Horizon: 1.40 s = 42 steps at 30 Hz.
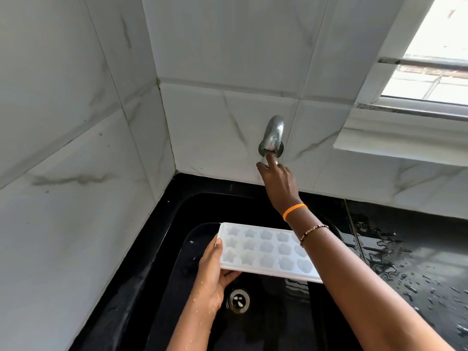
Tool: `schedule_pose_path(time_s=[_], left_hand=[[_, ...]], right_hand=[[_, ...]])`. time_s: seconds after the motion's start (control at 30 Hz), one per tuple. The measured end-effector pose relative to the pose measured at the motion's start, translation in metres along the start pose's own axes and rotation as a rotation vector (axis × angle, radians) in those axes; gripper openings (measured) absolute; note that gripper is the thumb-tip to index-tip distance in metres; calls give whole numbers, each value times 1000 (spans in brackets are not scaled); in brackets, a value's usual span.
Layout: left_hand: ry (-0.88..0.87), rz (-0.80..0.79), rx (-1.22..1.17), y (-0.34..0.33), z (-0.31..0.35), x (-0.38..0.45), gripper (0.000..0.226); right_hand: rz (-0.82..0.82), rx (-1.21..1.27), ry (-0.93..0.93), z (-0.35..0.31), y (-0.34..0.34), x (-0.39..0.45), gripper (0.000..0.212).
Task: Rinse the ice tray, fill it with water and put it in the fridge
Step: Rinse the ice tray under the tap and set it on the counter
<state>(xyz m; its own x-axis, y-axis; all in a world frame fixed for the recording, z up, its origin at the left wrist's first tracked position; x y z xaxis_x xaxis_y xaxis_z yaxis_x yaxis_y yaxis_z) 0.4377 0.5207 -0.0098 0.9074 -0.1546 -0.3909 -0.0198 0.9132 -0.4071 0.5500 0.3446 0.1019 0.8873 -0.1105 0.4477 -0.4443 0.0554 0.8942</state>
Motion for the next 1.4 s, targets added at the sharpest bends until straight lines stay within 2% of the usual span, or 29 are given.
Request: schedule_pose_path(time_s=[0.17, 0.27, 0.37, 0.5, 0.7, 0.77, 0.83, 0.97, 1.1, 1.17, 1.3, 1.4], left_hand=[[-3, -43, -3, -13, 3, 2, 26], [-15, -68, -19, -23, 6, 6, 29], [-28, -83, -40, -33, 6, 12, 32], [-65, -126, -65, -45, 7, 14, 33], [-124, -194, -47, -58, 15, 16, 32], [-142, -208, -29, -61, 18, 17, 32], [-154, -203, -28, -58, 21, 19, 32], [-186, -215, -18, -56, 25, 21, 30], [-211, -190, -19, -50, 25, 22, 30], [-225, -173, -33, -44, 25, 23, 30], [-248, -137, -52, -34, 25, 20, 30], [-243, -85, -82, -27, 23, 21, 29]], right_hand=[[-28, 288, -86, 8, -2, -5, 43], [22, 519, -157, 0, 5, -24, 36], [1, 603, -155, -17, 6, -48, 23], [-151, 523, -147, -27, -1, -76, 17], [-108, 374, -235, -13, 8, -82, 21], [-153, 377, -201, -18, 10, -81, 32], [-198, 373, -151, -21, 8, -82, 33], [-192, 300, -239, -16, 10, -81, 25], [-162, 350, -185, -30, 11, -84, 35], [-161, 373, -173, -31, 11, -87, 32], [-57, 442, -293, -22, 22, -89, 29], [-89, 393, -247, -24, 15, -92, 24]])
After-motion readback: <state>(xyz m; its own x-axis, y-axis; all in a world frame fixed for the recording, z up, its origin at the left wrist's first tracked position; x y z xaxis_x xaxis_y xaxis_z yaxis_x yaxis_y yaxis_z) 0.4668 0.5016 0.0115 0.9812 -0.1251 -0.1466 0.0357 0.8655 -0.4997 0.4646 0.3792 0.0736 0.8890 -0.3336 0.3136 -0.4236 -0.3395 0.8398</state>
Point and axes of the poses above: each hand's wrist, its own x-axis towards the middle knuckle, its own y-axis out of the back of the hand, z = x × y, the point moved 7 cm from there along x, towards the middle knuckle, and after that the axes turned 6 degrees about -y, right-handed, at the moved point
